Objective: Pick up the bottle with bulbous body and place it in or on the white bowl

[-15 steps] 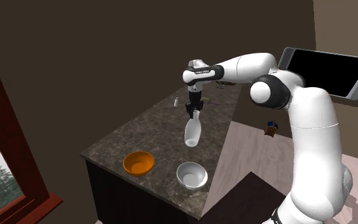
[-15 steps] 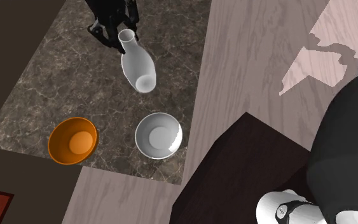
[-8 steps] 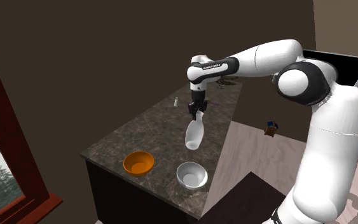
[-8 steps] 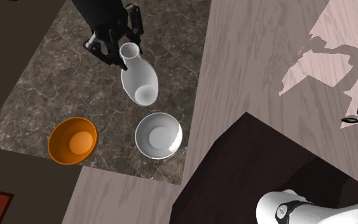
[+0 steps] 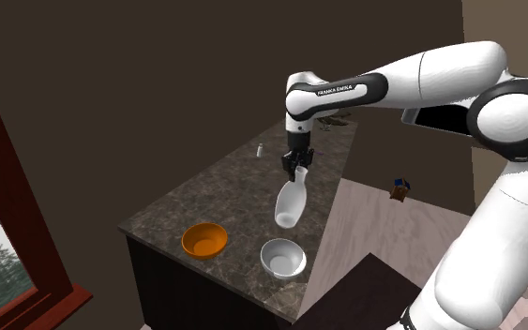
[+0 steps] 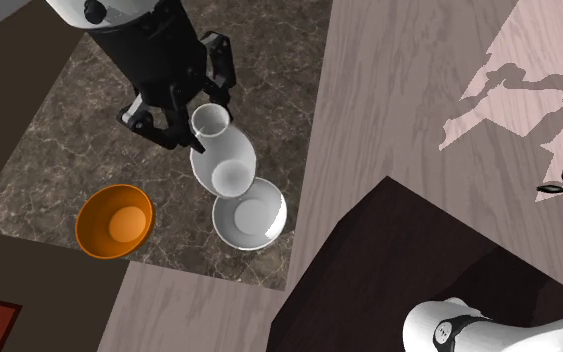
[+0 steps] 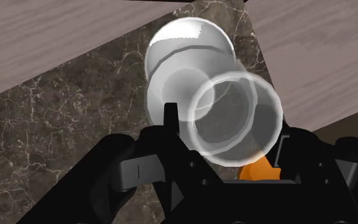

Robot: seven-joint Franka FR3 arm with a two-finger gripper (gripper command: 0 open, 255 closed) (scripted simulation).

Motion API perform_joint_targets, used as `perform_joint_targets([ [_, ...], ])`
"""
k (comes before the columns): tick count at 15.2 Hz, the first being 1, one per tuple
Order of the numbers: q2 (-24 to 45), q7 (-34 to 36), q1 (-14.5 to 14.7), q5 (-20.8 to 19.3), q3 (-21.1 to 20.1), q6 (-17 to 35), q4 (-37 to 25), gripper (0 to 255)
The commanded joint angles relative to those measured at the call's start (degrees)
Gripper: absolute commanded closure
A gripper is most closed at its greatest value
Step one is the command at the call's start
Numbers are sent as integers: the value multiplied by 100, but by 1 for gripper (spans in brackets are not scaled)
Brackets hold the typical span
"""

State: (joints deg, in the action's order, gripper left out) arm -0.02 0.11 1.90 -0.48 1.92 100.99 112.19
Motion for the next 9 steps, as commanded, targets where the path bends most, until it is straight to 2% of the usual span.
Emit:
perform_joint_targets([
  [1,-315,130,67,18,-66,-103,214,255],
  [9,-161,130,64,20,-67,499,662,255],
])
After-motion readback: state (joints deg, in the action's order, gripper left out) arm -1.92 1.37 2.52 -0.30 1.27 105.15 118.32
